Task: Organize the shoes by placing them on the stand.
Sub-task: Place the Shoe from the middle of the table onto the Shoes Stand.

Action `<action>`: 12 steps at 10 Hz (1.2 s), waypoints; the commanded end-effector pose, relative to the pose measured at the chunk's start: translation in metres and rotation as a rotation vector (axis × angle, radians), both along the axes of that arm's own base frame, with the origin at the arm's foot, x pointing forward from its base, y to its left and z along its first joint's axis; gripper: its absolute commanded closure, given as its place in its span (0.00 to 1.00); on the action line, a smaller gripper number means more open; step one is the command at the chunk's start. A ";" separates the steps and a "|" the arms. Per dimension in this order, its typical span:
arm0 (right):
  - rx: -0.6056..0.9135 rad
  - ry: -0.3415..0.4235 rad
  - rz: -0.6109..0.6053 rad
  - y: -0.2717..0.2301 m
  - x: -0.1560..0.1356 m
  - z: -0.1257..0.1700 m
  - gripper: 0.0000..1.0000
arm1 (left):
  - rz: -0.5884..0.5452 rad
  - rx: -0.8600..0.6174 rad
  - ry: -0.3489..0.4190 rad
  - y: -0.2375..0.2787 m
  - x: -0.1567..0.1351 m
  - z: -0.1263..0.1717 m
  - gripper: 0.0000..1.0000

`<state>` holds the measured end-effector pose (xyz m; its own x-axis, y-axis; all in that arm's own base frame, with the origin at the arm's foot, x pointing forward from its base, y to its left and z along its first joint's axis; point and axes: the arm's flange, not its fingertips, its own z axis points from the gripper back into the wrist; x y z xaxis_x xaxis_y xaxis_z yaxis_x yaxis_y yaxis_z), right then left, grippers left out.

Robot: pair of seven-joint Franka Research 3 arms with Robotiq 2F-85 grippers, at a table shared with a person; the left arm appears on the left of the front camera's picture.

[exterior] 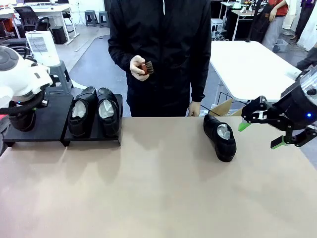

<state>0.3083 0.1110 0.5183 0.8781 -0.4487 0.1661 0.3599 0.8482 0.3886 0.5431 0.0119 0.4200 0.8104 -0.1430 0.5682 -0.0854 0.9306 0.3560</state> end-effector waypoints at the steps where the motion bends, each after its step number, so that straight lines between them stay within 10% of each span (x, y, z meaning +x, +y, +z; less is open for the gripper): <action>1: 0.018 0.000 0.018 0.000 0.001 0.000 0.00 | -0.005 0.004 -0.022 0.003 0.007 -0.002 1.00; 5: 0.018 0.000 0.018 0.000 0.001 0.000 0.00 | -0.003 0.019 -0.002 0.007 0.009 -0.010 1.00; 10: 0.018 0.000 0.018 0.000 0.001 0.000 0.00 | -0.001 0.038 -0.016 0.015 0.005 0.007 0.13; 12: 0.018 0.000 0.018 0.000 0.001 0.000 0.00 | 0.016 0.057 -0.046 0.020 0.002 0.016 0.00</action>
